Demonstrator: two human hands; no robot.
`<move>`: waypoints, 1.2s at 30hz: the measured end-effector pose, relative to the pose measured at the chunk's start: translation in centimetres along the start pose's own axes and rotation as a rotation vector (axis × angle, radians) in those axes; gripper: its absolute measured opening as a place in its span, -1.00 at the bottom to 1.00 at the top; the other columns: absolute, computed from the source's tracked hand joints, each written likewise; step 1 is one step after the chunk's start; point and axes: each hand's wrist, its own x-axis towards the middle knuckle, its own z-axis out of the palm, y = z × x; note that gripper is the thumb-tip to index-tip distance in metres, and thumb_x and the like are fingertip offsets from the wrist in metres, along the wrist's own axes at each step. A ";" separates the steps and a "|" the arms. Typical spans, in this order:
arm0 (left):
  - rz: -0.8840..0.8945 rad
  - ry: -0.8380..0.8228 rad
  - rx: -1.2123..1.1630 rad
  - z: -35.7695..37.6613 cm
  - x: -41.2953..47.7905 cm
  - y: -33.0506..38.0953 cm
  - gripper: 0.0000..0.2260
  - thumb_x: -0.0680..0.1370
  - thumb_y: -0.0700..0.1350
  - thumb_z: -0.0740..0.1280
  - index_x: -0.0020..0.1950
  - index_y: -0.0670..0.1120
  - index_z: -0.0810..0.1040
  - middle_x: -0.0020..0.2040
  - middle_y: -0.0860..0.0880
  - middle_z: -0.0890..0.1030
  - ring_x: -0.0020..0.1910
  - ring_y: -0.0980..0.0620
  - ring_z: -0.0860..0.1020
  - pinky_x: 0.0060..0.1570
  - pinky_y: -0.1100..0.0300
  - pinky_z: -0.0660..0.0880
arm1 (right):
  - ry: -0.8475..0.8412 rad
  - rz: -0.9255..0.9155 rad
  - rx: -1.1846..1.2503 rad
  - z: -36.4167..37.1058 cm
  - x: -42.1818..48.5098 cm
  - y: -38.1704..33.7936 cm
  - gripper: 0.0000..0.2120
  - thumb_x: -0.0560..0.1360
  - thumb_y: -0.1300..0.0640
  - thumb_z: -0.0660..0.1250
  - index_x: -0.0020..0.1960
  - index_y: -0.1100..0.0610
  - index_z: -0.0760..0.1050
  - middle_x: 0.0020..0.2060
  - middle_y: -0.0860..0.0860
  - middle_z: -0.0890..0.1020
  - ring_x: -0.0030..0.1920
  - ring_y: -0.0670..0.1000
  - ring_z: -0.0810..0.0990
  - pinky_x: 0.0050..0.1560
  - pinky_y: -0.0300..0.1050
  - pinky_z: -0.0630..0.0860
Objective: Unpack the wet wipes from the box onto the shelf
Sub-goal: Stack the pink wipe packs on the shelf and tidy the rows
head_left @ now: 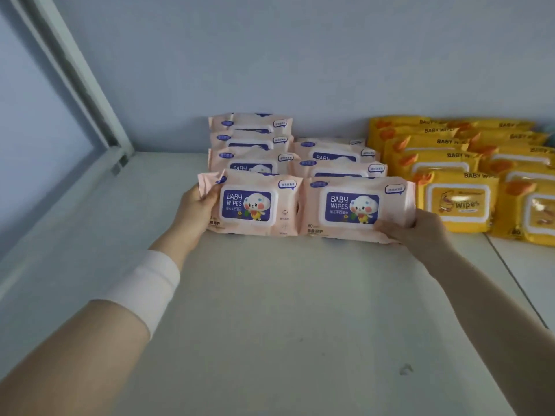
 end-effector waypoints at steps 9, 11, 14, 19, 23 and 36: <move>0.036 0.175 0.191 -0.1 0.2 -0.8 -0.71 0.57 -0.07 0.25 0.24 -0.17 0.42 0.15 -0.11 0.55 0.07 -0.03 0.52 0.02 0.17 0.42 | 0.262 -0.012 -0.626 -0.3 -1.9 -2.2 -0.29 0.27 -0.13 0.51 0.25 0.20 0.34 0.15 0.19 0.49 0.15 0.22 0.48 -0.06 0.04 0.42; 0.114 0.275 0.231 -0.6 0.0 0.4 -0.66 0.55 -0.15 0.26 0.31 -0.22 0.38 0.25 -0.18 0.50 0.20 -0.10 0.49 0.16 0.15 0.39 | 0.296 -0.067 -0.703 -0.6 -2.2 -2.4 -0.22 0.29 -0.12 0.50 0.35 0.20 0.26 0.25 0.19 0.39 0.26 0.21 0.39 0.10 0.07 0.42; 0.390 0.306 0.541 0.6 -1.4 4.6 -0.64 0.55 -0.15 0.24 0.34 -0.19 0.39 0.31 -0.19 0.46 0.29 -0.15 0.42 0.27 0.05 0.30 | 0.282 -0.171 -0.808 -2.3 -2.6 -2.8 -0.27 0.39 -0.10 0.42 0.40 0.20 0.23 0.31 0.19 0.33 0.32 0.21 0.31 0.23 0.06 0.35; 0.891 -0.156 1.158 10.3 -7.2 13.0 -0.56 0.56 -0.09 0.25 0.43 -0.12 0.31 0.43 -0.15 0.35 0.43 -0.15 0.26 0.38 -0.03 0.14 | 0.214 -0.285 -0.947 -9.1 -4.4 -2.5 -0.41 0.52 -0.07 0.26 0.45 0.15 0.20 0.41 0.17 0.27 0.41 0.19 0.23 0.33 0.07 0.26; 0.949 -0.430 1.466 20.7 -14.8 16.9 -0.57 0.56 -0.01 0.21 0.41 -0.09 0.29 0.42 -0.16 0.33 0.44 -0.16 0.23 0.37 -0.01 0.15 | 0.131 -0.234 -1.081 -18.4 -8.0 1.4 -0.46 0.52 -0.07 0.24 0.42 0.14 0.24 0.38 0.17 0.32 0.40 0.18 0.25 0.32 0.07 0.26; 1.102 -1.163 1.545 55.1 -45.8 21.3 -0.49 0.55 0.18 0.18 0.44 0.01 0.29 0.45 -0.05 0.34 0.38 -0.14 0.35 0.35 -0.10 0.30 | 0.101 0.433 -1.167 -51.9 -25.0 23.4 -0.53 0.56 -0.07 0.17 0.38 0.15 0.32 0.26 0.13 0.47 0.23 0.17 0.46 0.02 -0.04 0.44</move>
